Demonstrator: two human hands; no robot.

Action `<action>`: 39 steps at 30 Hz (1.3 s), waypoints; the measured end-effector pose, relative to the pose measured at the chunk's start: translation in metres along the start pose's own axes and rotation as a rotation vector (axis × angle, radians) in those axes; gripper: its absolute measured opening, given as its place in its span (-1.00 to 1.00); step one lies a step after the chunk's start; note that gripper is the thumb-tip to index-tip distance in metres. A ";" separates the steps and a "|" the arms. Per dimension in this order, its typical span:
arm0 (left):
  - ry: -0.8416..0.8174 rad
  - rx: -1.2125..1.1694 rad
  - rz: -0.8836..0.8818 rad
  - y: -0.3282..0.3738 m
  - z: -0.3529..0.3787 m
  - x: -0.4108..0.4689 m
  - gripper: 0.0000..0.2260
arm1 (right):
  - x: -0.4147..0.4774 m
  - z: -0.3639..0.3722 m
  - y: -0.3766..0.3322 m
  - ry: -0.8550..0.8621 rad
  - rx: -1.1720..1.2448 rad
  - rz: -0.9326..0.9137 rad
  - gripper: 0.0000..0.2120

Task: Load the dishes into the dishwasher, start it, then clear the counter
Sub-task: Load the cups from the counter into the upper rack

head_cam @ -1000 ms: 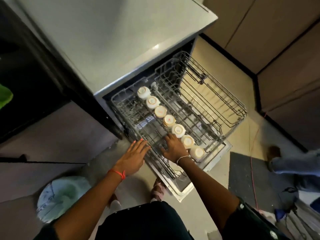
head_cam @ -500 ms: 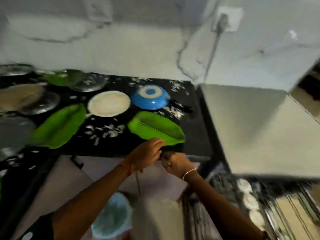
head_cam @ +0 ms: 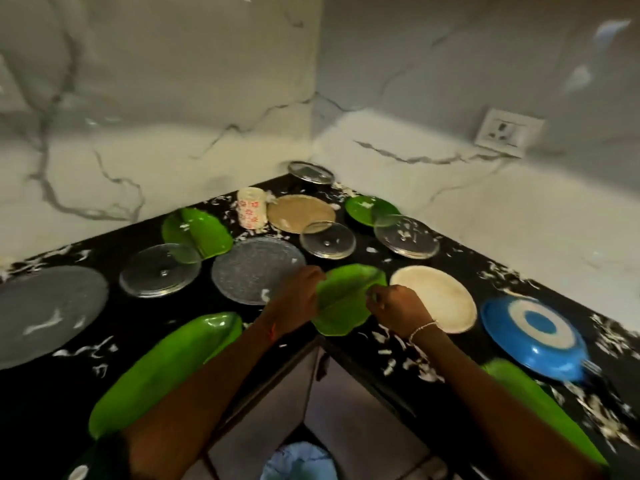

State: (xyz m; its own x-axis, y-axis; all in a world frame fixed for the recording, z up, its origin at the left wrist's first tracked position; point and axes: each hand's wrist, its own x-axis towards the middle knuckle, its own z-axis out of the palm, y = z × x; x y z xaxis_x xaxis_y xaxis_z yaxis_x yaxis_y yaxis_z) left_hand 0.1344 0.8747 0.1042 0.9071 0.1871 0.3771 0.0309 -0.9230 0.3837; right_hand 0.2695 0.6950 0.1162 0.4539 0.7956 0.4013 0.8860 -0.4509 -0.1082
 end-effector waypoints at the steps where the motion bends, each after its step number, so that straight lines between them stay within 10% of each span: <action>1: 0.001 0.021 -0.061 -0.010 -0.007 -0.004 -0.59 | 0.015 0.003 -0.003 0.002 -0.017 -0.036 -0.79; 10: 0.005 0.122 -0.596 -0.106 -0.029 -0.027 -0.56 | 0.113 0.037 -0.022 -0.153 0.194 -0.210 -0.72; 28: -0.037 0.258 -0.521 -0.184 -0.043 0.090 -0.29 | 0.056 0.152 -0.119 -0.211 0.325 -0.722 -0.68; 39: 0.065 0.321 -0.492 -0.219 -0.047 0.143 -0.26 | 0.051 0.170 -0.120 -0.304 0.516 -0.554 -0.66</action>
State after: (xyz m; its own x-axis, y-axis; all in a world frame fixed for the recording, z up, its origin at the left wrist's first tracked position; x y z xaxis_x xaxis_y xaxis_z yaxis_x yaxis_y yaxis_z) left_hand 0.2377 1.1195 0.1141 0.7264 0.6301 0.2744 0.5763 -0.7760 0.2561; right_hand 0.2020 0.8584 -0.0047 -0.1231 0.9569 0.2631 0.8881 0.2245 -0.4012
